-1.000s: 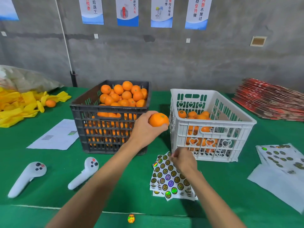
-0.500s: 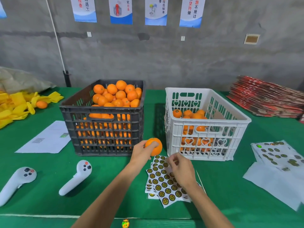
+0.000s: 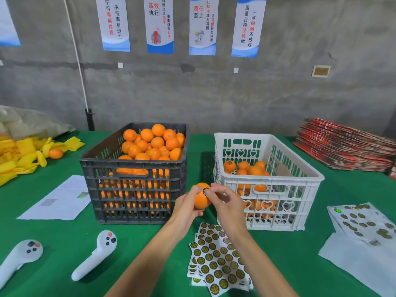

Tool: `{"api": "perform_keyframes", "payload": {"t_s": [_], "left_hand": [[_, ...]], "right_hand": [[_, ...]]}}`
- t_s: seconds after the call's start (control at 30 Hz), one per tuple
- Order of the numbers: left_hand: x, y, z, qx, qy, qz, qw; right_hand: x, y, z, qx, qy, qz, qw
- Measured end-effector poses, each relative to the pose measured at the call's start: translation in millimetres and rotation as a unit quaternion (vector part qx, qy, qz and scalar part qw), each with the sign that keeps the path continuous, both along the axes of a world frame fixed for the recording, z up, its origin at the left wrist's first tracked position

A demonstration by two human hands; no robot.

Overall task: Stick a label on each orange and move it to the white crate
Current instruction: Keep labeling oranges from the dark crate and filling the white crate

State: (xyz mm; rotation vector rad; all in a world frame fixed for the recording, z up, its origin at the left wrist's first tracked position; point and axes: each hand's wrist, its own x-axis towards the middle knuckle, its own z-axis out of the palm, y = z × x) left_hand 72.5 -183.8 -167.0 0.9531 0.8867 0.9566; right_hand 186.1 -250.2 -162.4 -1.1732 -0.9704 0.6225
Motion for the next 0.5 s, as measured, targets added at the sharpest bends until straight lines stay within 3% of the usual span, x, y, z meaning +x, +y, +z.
{"api": "perform_keyframes", "payload": {"t_s": [0.23, 0.4, 0.5], "left_hand": [[12, 17, 50, 0.071, -0.039, -0.029, 0.996], [32, 32, 82, 0.177, 0.097, -0.049, 0.978], [48, 44, 98, 0.197, 0.108, -0.089, 0.970]], "right_hand": [[15, 11, 59, -0.051, 0.022, 0.053, 0.997], [42, 24, 86, -0.020, 0.059, 0.070, 0.996], [64, 33, 93, -0.009, 0.016, 0.015, 1.000]]}}
